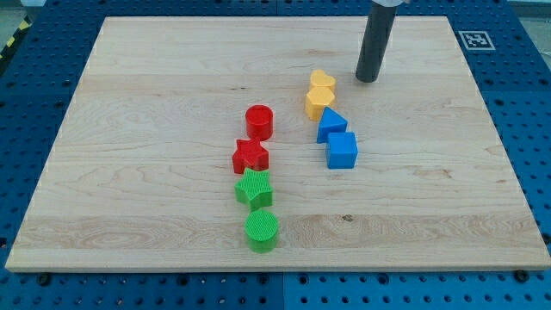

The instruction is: Move your arm towards the bottom right side of the board

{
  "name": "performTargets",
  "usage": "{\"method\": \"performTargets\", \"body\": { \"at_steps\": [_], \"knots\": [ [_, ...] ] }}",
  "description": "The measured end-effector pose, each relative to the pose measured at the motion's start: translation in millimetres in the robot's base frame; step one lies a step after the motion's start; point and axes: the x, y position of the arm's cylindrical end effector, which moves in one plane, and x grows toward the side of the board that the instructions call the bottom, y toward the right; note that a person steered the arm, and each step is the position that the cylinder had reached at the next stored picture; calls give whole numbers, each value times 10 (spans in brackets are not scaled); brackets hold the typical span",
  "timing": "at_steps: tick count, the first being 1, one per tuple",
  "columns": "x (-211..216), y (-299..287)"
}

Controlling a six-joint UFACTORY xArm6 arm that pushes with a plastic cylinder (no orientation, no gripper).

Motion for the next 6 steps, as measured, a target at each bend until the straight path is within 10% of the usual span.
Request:
{"method": "performTargets", "body": {
  "at_steps": [3,6],
  "knots": [
    [80,550],
    [2038,676]
  ]
}}
